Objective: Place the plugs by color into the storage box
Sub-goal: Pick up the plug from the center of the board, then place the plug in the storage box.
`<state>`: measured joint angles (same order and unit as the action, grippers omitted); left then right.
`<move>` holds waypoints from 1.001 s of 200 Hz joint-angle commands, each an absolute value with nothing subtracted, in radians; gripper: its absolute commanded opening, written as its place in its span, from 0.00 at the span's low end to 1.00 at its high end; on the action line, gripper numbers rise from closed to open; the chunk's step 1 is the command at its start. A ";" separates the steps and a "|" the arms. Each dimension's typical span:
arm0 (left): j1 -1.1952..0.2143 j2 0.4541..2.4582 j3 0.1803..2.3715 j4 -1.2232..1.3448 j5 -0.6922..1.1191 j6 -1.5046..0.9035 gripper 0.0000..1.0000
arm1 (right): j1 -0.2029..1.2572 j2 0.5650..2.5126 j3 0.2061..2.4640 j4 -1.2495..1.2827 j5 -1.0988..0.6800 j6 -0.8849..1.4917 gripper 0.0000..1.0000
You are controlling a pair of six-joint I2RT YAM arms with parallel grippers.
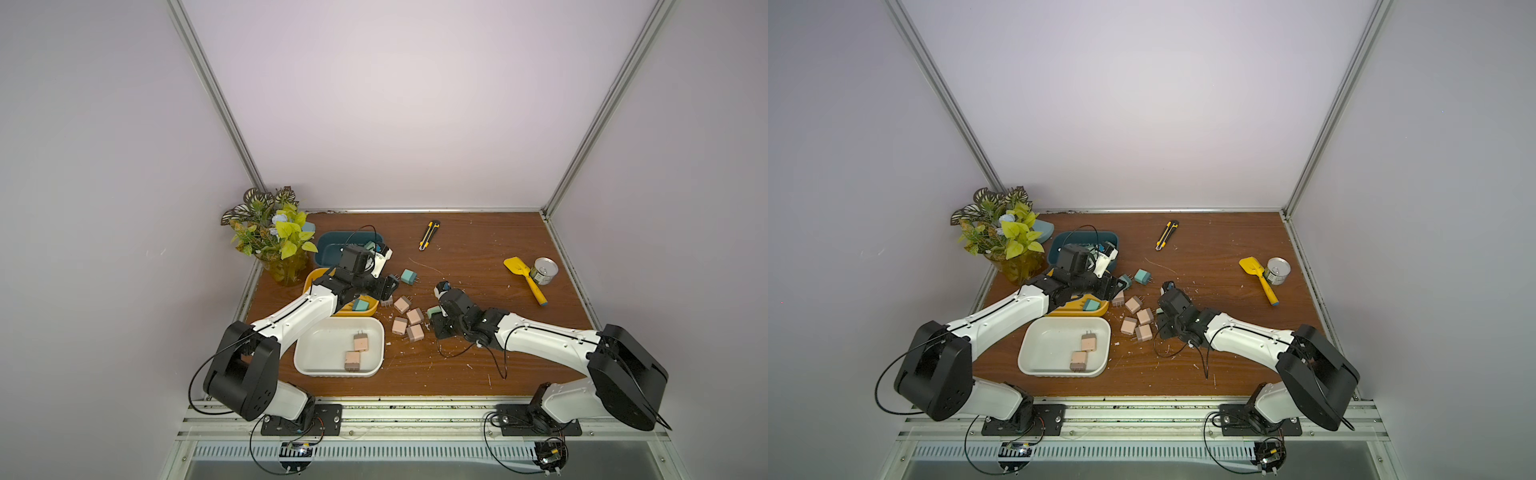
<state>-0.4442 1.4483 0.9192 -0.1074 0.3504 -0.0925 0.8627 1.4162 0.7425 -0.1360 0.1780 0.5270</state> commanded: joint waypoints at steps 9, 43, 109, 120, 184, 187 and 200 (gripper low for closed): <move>-0.438 1.400 0.919 -0.077 0.339 -0.083 0.70 | 0.868 1.406 0.834 -0.136 0.171 0.483 0.40; -0.436 1.371 0.921 -0.080 0.295 -0.063 0.70 | 0.868 1.466 0.935 -0.130 0.129 0.442 0.40; -0.396 1.236 0.812 0.044 0.192 -0.097 0.71 | 0.869 1.693 1.161 -0.121 0.078 0.394 0.38; -0.370 1.221 0.802 0.057 0.193 -0.120 0.71 | 0.868 1.730 1.196 -0.115 0.062 0.393 0.37; -0.189 1.187 0.759 0.110 0.231 -0.244 0.69 | 0.868 1.886 1.379 -0.085 -0.030 0.391 0.36; -0.190 1.187 0.758 0.110 0.231 -0.244 0.69 | 0.868 1.893 1.390 -0.088 -0.030 0.389 0.36; -0.190 1.190 0.756 0.113 0.238 -0.245 0.69 | 0.869 1.922 1.438 -0.104 -0.036 0.379 0.36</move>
<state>-0.1974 1.2037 0.7616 0.0761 0.2203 -0.2153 0.8627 1.9045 1.3373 -0.1207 0.0017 0.4049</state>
